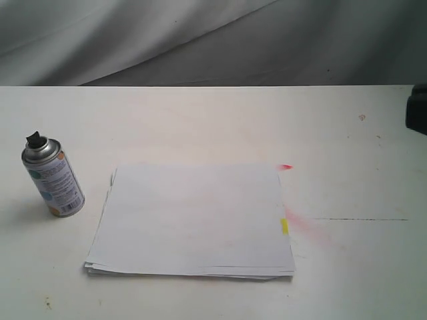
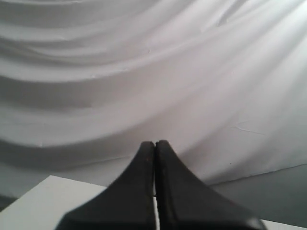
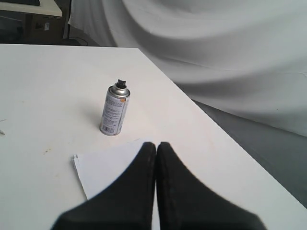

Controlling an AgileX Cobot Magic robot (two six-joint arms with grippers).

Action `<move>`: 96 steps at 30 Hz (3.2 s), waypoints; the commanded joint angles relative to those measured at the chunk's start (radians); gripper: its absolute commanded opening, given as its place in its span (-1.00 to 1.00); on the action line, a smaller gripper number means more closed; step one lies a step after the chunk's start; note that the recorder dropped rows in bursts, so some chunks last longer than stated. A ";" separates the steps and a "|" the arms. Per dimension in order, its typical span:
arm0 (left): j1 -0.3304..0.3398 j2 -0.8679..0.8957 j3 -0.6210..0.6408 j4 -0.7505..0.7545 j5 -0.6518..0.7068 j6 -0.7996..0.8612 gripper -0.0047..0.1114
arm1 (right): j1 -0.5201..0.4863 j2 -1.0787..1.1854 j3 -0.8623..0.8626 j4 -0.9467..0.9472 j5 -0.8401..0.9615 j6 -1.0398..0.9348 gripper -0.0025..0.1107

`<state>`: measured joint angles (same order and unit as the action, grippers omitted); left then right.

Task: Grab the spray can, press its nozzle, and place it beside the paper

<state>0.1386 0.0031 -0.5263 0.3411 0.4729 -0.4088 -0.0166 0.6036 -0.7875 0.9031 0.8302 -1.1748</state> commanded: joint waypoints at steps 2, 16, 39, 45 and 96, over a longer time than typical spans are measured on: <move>0.002 -0.003 -0.001 -0.001 -0.081 0.076 -0.92 | -0.004 -0.006 0.003 0.000 -0.007 0.008 -0.96; 0.002 -0.003 0.393 -0.399 -0.209 0.492 -0.92 | -0.004 -0.006 0.003 0.000 -0.007 0.008 -0.96; 0.002 -0.003 0.511 -0.402 -0.212 0.494 -0.92 | -0.004 -0.006 0.003 0.000 -0.007 0.008 -0.96; 0.002 -0.003 0.511 -0.402 -0.212 0.494 -0.92 | -0.004 -0.006 0.003 0.000 -0.007 0.008 -0.96; 0.002 -0.003 0.511 -0.402 -0.212 0.494 -0.92 | -0.052 -0.366 0.546 -0.314 -0.909 0.785 -0.96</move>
<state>0.1386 0.0030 -0.0200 -0.0470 0.2712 0.0812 -0.0621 0.2412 -0.2876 0.8765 -0.0404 -0.6910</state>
